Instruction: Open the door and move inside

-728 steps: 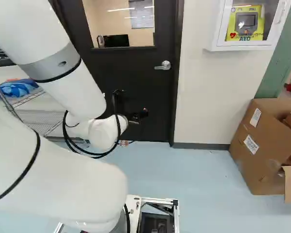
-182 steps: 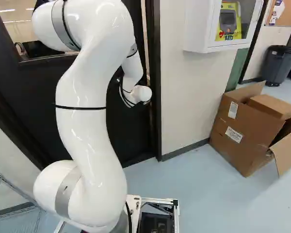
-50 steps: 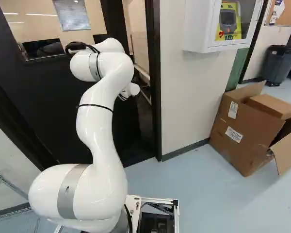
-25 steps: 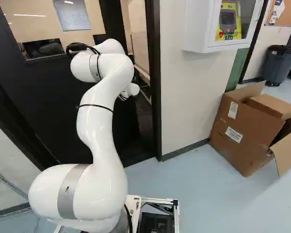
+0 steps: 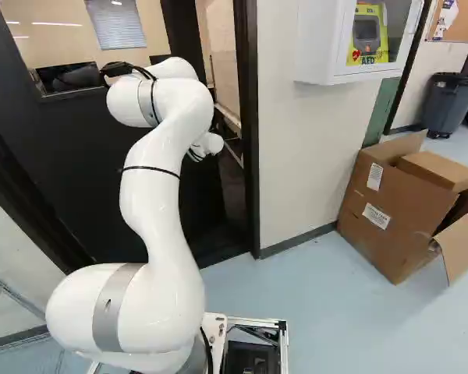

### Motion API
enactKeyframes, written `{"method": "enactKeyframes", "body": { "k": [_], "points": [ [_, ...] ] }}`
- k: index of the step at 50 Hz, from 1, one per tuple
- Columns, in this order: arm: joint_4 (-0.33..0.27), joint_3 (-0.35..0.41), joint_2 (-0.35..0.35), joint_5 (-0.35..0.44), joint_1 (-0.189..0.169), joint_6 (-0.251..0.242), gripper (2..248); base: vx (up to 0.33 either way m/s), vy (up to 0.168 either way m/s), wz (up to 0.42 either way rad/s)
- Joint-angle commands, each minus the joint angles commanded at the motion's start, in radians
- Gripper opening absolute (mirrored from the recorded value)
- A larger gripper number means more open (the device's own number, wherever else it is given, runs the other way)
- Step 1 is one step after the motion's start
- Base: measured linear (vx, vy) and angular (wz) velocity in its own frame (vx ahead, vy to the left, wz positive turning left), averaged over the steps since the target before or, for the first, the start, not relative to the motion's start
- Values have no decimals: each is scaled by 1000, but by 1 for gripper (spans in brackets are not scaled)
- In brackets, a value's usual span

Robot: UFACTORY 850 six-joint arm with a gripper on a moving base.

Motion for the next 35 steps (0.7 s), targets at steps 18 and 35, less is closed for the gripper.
{"method": "enactKeyframes", "body": {
  "k": [18, 35],
  "points": [
    [38, 101, 68, 0, 3, 0, 247, 0, 0, 0],
    [94, 215, 147, 0, 7, 0, 247, 0, 0, 0]
  ]
}}
